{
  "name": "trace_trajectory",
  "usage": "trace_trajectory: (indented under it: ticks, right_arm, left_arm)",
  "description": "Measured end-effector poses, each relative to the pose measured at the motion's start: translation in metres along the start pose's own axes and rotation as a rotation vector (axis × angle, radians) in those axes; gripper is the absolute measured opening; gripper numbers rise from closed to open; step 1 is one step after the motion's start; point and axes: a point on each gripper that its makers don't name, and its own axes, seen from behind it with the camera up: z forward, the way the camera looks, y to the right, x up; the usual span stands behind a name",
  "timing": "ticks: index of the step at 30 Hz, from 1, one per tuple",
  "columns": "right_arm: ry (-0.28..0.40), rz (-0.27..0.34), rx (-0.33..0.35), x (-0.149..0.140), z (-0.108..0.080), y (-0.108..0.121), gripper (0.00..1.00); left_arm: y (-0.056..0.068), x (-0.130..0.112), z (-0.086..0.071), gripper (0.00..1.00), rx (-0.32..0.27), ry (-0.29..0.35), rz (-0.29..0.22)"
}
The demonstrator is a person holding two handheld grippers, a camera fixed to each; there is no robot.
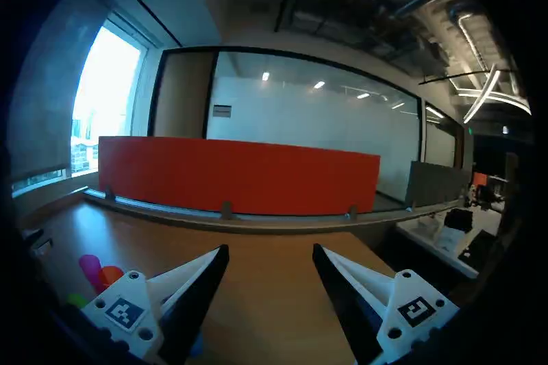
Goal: Pour water
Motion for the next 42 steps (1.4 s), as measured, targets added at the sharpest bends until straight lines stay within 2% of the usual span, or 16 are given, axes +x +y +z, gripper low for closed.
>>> trace_trajectory:
  ticks: [11,18,42]
  right_arm:
    - [0.064,0.031,-0.009,0.01,0.009,0.016,0.95]
    - [0.105,0.05,0.015,0.008,0.014,0.018,0.95]
    - [0.106,0.093,0.092,-0.086,0.021,-0.021,0.99]
  left_arm:
    - [0.0,0.0,0.0,0.92,0.0,0.0,0.001]
    - [0.0,0.0,0.001,0.92,0.0,0.0,0.0]
    - [0.002,0.0,0.0,0.92,0.0,0.0,0.0]
